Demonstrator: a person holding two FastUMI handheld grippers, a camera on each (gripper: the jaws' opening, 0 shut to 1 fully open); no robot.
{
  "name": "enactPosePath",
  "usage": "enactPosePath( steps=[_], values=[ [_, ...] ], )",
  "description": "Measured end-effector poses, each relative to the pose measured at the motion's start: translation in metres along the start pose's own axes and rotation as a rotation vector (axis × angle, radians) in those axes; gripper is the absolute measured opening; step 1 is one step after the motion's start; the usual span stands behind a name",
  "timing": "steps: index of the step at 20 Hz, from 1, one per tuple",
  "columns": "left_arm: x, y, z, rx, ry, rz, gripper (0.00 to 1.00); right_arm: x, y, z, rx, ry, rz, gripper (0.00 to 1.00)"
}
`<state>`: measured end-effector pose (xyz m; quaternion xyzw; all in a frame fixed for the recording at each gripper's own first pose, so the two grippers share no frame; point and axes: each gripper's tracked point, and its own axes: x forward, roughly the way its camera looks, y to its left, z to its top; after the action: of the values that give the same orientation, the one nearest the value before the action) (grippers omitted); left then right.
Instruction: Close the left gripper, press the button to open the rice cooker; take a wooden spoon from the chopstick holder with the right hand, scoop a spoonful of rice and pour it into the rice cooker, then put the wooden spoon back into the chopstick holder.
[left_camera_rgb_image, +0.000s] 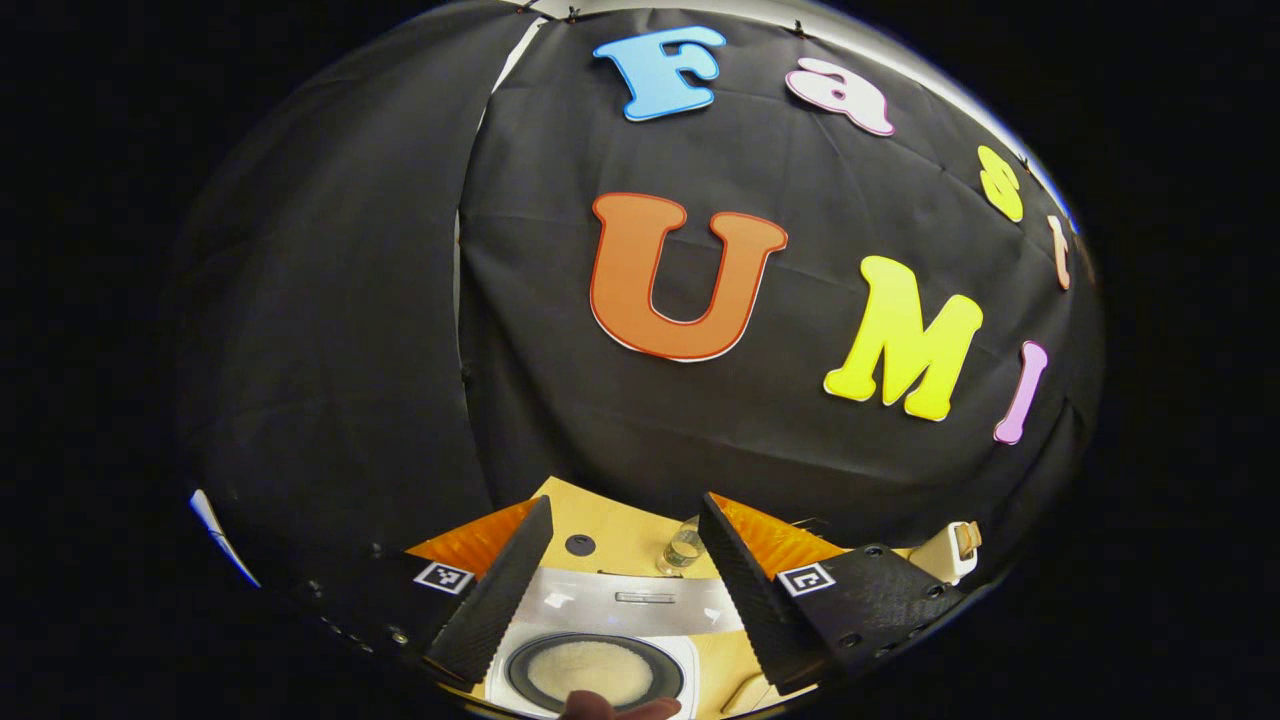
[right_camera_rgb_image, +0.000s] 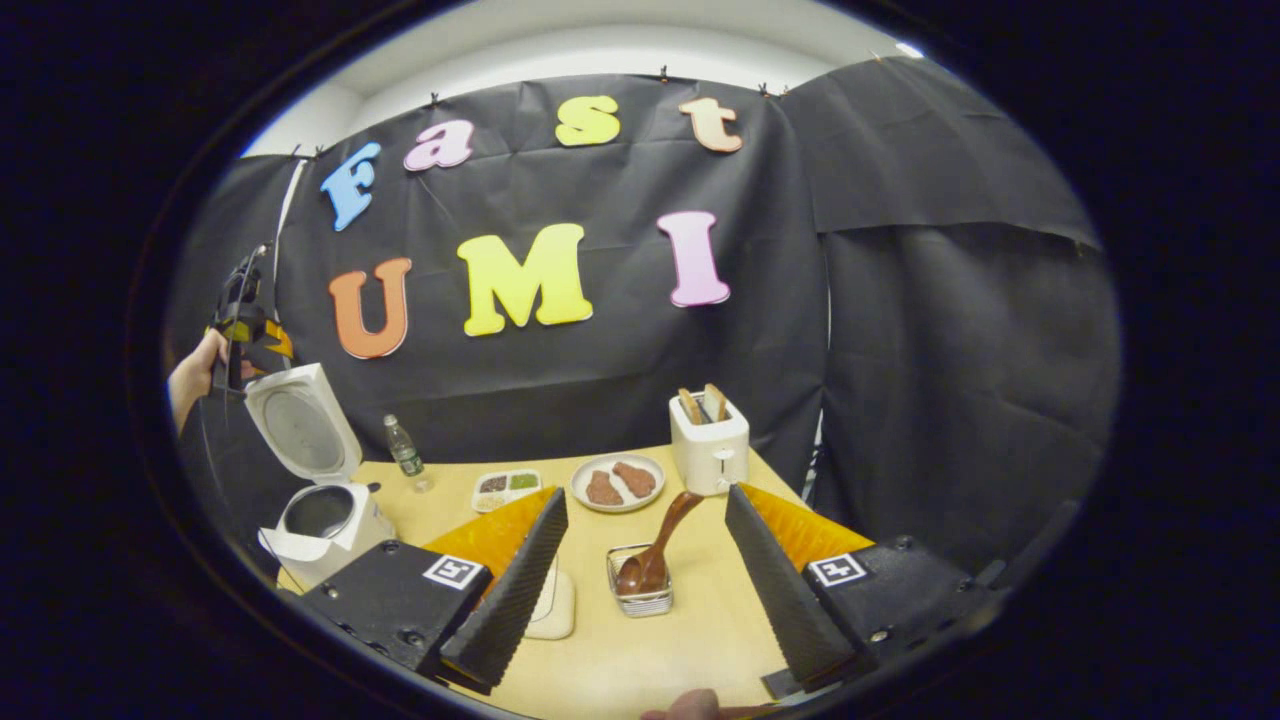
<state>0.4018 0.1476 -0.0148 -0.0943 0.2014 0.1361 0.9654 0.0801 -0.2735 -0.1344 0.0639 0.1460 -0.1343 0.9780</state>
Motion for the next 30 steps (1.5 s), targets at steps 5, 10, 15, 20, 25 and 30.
enactPosePath(
  steps=[5, 10, 15, 20, 25, 30],
  values=[
    [0.004, 0.004, -0.012, 0.03, 0.059, 0.007, 0.96, 0.005, -0.003, 0.017, 0.051, -0.018, -0.001, 1.0],
    [-0.027, 0.008, -0.048, 0.136, 0.167, 0.01, 0.97, 0.013, 0.017, 0.014, 0.051, -0.016, 0.053, 1.0],
    [-0.066, 0.01, -0.095, 0.131, 0.238, 0.02, 0.97, 0.014, 0.041, -0.001, 0.046, 0.012, 0.118, 1.0],
    [-0.095, 0.015, -0.172, 0.111, 0.379, 0.013, 0.97, 0.01, 0.061, -0.01, 0.023, 0.035, 0.178, 1.0],
    [-0.11, 0.016, -0.238, 0.123, 0.451, 0.017, 0.97, 0.008, 0.08, -0.018, 0.023, 0.063, 0.219, 1.0],
    [-0.116, 0.019, -0.279, 0.095, 0.511, 0.02, 0.97, 0.006, 0.091, -0.022, 0.003, 0.071, 0.239, 1.0]
  ],
)
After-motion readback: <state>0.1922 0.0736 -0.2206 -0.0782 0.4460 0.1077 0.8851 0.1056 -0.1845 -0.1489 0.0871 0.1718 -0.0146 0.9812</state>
